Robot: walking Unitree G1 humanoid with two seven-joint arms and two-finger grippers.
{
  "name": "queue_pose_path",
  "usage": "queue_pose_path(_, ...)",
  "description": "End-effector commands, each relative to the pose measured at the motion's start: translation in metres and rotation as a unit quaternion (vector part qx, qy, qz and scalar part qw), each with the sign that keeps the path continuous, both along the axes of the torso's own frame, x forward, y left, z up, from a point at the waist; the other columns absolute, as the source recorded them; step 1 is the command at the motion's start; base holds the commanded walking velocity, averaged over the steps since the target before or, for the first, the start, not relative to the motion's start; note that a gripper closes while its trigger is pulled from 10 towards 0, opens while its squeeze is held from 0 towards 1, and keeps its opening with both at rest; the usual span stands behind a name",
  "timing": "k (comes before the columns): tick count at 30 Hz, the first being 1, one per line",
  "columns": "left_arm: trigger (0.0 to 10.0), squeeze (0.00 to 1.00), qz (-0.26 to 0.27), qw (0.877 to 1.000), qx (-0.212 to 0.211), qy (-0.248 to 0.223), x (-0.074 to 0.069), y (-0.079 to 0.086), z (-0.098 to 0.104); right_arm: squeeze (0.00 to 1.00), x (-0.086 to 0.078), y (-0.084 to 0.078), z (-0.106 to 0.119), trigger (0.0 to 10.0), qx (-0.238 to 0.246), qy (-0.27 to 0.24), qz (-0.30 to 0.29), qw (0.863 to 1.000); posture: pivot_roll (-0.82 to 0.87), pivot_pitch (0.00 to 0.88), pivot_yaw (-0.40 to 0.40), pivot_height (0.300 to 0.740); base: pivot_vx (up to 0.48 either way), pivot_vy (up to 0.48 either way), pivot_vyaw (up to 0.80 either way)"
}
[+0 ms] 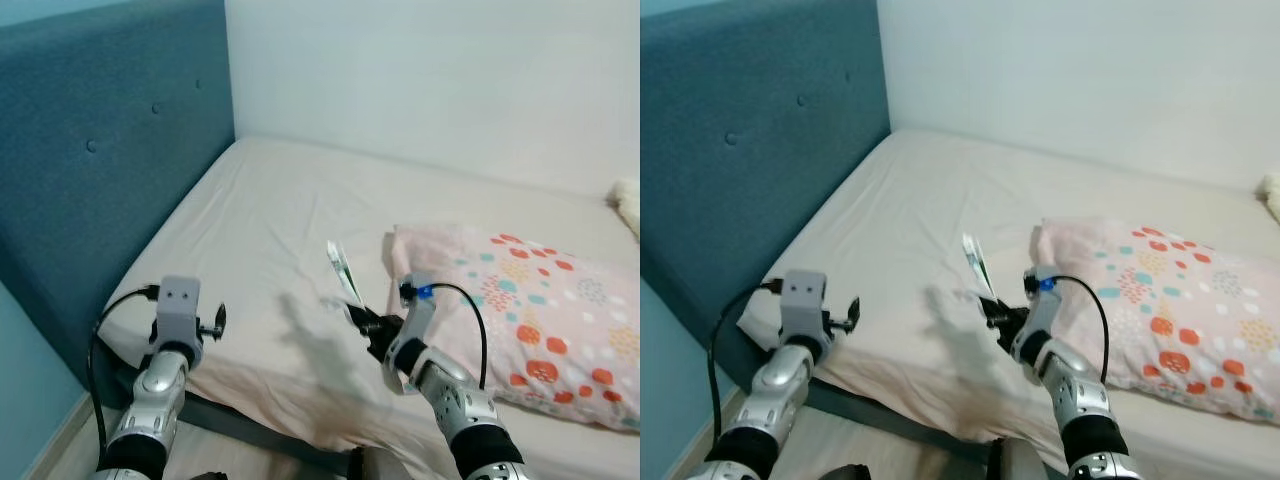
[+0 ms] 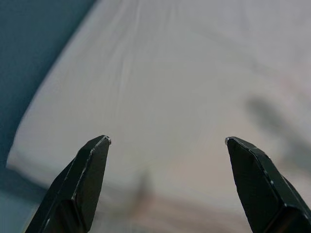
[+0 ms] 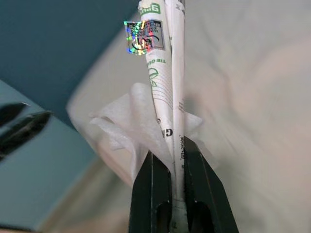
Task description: Clean up the room
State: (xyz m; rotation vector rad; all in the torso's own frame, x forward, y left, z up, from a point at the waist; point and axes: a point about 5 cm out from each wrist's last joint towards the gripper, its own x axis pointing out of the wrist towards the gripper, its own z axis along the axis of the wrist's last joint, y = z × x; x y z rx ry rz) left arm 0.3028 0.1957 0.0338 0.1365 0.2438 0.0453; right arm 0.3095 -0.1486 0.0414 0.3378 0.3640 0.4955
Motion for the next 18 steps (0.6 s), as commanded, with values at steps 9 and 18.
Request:
queue_pose_path(9,10.0,0.0,0.044,0.986,0.029,0.158,-0.057,0.028,-0.063,0.0,-0.031,-0.021,-0.046,0.0,-0.065,0.083,-0.028,0.994,0.01,0.0,-0.082,0.703,0.0,0.0,0.0)
queue_pose_path(18,10.0,0.0,0.086,0.958,0.013,0.274,-0.106,0.034,-0.1,0.0,-0.054,-0.038,-0.072,0.9,-0.117,0.146,-0.073,0.98,0.01,0.0,-0.093,0.74,-0.152,0.0,0.0)
